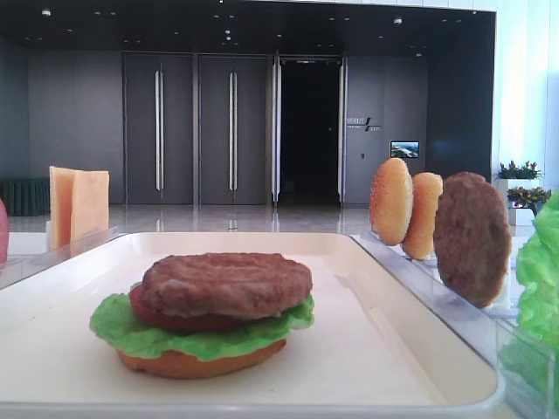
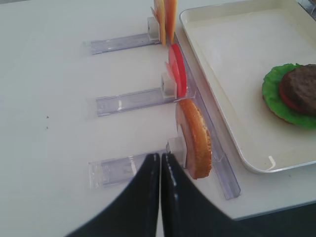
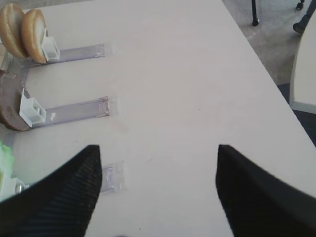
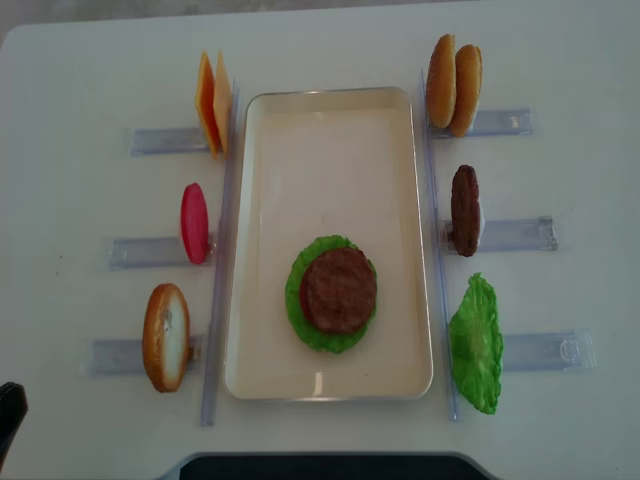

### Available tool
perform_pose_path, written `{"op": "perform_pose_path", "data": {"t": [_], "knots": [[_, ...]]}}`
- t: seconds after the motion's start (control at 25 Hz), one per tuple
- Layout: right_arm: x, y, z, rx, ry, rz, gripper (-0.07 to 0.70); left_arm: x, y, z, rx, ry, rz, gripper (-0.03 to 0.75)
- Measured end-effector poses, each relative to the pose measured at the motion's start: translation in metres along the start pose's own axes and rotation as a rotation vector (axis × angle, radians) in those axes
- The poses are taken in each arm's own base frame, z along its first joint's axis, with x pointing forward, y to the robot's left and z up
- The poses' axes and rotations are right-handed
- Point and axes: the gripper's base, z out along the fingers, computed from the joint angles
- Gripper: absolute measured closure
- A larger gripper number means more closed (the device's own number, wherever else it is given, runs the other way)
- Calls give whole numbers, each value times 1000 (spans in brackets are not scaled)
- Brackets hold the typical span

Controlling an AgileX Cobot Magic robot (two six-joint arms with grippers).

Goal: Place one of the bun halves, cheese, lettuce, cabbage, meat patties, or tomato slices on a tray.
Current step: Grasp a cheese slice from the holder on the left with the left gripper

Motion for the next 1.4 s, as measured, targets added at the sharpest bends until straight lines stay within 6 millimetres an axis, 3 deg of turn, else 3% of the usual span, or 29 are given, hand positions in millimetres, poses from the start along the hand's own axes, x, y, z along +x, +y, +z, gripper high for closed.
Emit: {"op": "perform_pose_path", "data": {"t": [1.4], "knots": [[0,0,0,-3,0,1,141,0,0,0,0,0,0,716]]}}
